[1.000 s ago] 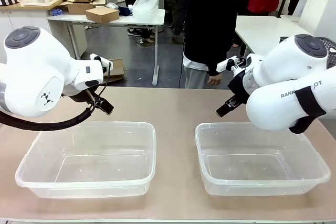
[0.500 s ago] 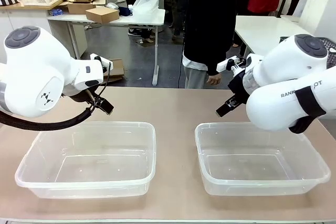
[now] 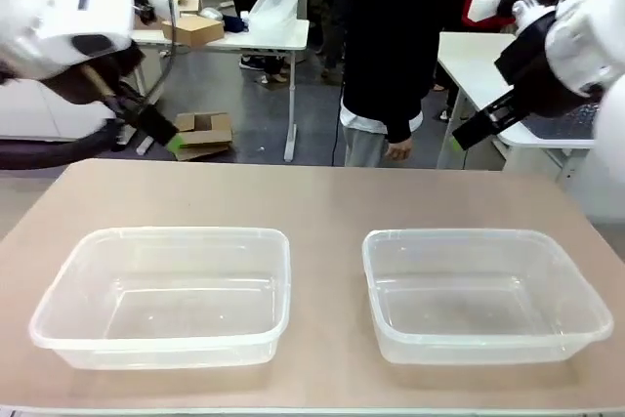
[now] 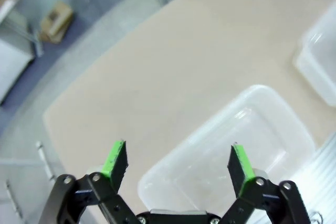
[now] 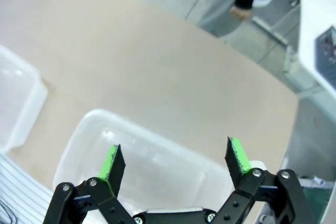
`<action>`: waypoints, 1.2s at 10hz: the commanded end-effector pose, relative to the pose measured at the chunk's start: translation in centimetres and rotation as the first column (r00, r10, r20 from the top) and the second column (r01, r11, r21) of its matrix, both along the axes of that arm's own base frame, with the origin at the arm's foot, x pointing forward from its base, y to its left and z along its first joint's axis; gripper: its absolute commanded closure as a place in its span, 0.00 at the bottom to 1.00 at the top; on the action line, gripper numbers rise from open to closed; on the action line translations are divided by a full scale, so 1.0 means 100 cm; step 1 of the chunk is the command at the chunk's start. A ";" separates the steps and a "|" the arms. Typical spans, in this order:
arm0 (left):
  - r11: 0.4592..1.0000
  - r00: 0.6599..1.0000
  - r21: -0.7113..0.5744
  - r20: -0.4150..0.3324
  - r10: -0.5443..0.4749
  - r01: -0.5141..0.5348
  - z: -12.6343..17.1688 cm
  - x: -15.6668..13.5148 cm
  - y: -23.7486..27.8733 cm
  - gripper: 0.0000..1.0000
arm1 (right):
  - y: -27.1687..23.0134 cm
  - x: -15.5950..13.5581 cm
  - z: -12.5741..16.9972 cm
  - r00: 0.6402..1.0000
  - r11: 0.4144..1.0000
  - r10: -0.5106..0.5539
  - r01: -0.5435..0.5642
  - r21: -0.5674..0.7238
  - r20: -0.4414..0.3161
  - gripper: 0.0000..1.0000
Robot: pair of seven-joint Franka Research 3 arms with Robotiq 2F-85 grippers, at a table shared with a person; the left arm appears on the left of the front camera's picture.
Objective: Sort the waste into each basket.
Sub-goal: Pick up the Organizing box on the left side of the table and lift it.
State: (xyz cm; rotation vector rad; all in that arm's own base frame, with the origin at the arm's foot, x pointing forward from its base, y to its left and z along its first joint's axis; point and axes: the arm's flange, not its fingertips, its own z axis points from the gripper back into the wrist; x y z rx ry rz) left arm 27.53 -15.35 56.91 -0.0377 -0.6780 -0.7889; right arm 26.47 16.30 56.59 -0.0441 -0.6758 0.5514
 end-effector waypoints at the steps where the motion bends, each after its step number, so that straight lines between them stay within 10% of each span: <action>1: 0.984 0.982 -0.029 -0.063 -0.177 0.176 -0.064 -0.040 0.019 0.00 | -0.033 -0.053 -0.077 0.993 0.994 -0.087 0.093 0.062 -0.082 0.00; 2: 1.000 1.000 0.000 0.000 0.000 0.000 0.000 0.000 0.000 0.00 | 0.000 0.000 0.000 1.000 1.000 0.000 0.000 0.000 0.000 0.00; 5: 0.997 0.997 -0.015 -0.020 -0.073 0.073 0.006 -0.014 -0.001 0.00 | -0.004 -0.016 0.005 0.999 1.000 -0.029 0.029 0.002 -0.029 0.00; 6: 0.963 0.991 -0.255 -0.073 -0.111 0.089 0.017 -0.018 0.032 0.00 | -0.030 -0.036 0.009 0.999 0.956 0.007 0.005 0.292 -0.040 0.00; 7: 0.878 0.980 -0.476 -0.146 -0.132 0.047 0.024 -0.027 0.080 0.00 | -0.070 -0.063 0.012 0.991 0.854 -0.103 0.134 0.503 -0.088 0.00; 9: 0.584 0.978 -0.803 -0.196 -0.074 -0.117 0.012 -0.040 0.157 0.00 | -0.156 -0.098 -0.004 0.928 0.467 -0.251 0.366 0.805 -0.276 0.00; 12: 0.332 0.961 -0.910 -0.274 -0.035 -0.247 -0.039 -0.034 0.197 0.00 | -0.230 -0.079 -0.065 0.849 0.153 -0.210 0.519 0.841 -0.486 0.00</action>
